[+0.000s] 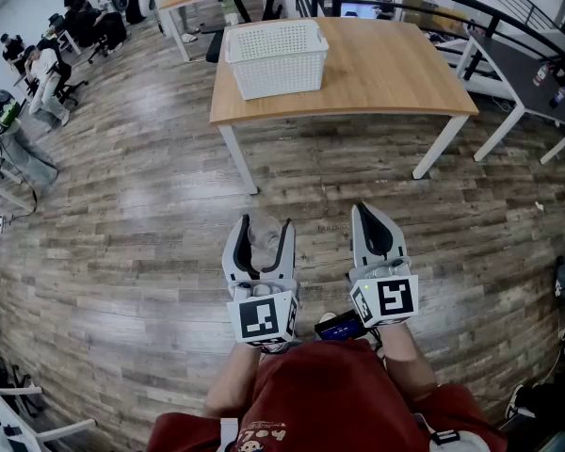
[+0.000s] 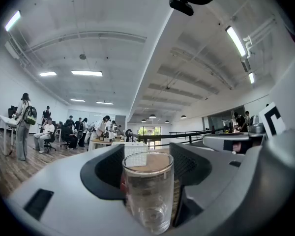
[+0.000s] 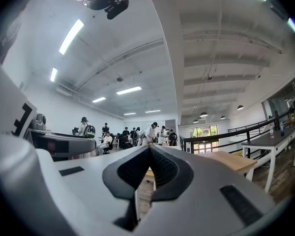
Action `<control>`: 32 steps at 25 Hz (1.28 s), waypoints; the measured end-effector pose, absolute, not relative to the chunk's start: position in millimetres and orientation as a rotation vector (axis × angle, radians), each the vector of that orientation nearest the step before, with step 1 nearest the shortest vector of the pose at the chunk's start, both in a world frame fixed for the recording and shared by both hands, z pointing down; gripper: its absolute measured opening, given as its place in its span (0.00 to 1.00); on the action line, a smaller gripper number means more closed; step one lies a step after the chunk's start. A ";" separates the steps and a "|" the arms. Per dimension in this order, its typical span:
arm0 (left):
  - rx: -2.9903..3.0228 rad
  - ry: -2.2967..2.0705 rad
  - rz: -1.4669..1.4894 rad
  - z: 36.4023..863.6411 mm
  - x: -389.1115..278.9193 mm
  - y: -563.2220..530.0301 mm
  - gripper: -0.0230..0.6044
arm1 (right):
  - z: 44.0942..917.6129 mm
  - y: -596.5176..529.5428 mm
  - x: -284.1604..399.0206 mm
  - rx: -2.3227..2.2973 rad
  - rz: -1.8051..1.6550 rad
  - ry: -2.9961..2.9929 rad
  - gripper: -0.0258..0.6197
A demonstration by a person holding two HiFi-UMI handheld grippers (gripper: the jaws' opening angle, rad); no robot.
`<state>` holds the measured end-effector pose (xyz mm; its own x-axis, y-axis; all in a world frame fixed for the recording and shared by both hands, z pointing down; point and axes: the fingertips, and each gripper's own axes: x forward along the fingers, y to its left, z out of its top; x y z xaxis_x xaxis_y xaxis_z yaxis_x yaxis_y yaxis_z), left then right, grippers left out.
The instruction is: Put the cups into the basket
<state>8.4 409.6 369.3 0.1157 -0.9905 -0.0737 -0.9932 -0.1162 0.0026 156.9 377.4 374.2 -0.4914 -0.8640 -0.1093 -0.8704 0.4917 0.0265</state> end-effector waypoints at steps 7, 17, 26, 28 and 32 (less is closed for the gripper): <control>-2.325 2.059 0.079 372.4 13.7 409.5 0.50 | 375.5 377.5 160.5 -1.543 0.111 2.641 0.05; -2.334 2.050 0.084 373.6 31.2 404.2 0.50 | 377.8 375.4 180.3 -1.562 0.105 2.622 0.05; -2.335 2.068 0.075 378.4 51.7 393.4 0.50 | 384.8 364.3 207.7 -1.557 0.060 2.602 0.05; -2.330 2.074 0.074 379.2 56.3 390.8 0.50 | 387.2 361.0 213.2 -1.549 0.053 2.603 0.05; -2.301 2.092 0.072 379.9 70.9 387.4 0.50 | 392.8 353.9 231.0 -1.527 0.036 2.612 0.06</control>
